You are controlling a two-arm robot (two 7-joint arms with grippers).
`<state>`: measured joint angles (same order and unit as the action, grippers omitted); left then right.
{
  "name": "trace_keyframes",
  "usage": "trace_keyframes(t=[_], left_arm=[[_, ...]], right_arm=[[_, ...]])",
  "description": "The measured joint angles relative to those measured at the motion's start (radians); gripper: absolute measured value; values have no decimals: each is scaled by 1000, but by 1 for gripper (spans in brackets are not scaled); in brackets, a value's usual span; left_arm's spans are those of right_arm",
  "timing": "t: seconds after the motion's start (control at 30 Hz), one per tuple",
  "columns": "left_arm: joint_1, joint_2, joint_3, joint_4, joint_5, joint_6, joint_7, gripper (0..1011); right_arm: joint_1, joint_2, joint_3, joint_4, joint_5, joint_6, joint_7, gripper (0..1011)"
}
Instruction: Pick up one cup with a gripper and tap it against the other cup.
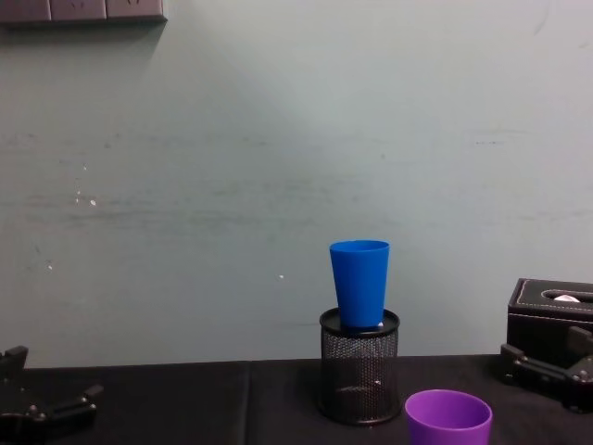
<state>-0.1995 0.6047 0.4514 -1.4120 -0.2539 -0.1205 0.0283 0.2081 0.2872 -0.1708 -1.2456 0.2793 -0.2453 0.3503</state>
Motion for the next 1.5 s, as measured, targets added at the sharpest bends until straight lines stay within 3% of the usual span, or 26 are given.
trace_keyframes(t=[0.77,1.5], left_arm=[[0,0,0,0,0,0,0,1011],[0,0,0,0,0,0,0,1011]], right_arm=[[23,-27,4,113,-35,-18,8,1000],[22,-25,4,109,-35,-17,10,1000]])
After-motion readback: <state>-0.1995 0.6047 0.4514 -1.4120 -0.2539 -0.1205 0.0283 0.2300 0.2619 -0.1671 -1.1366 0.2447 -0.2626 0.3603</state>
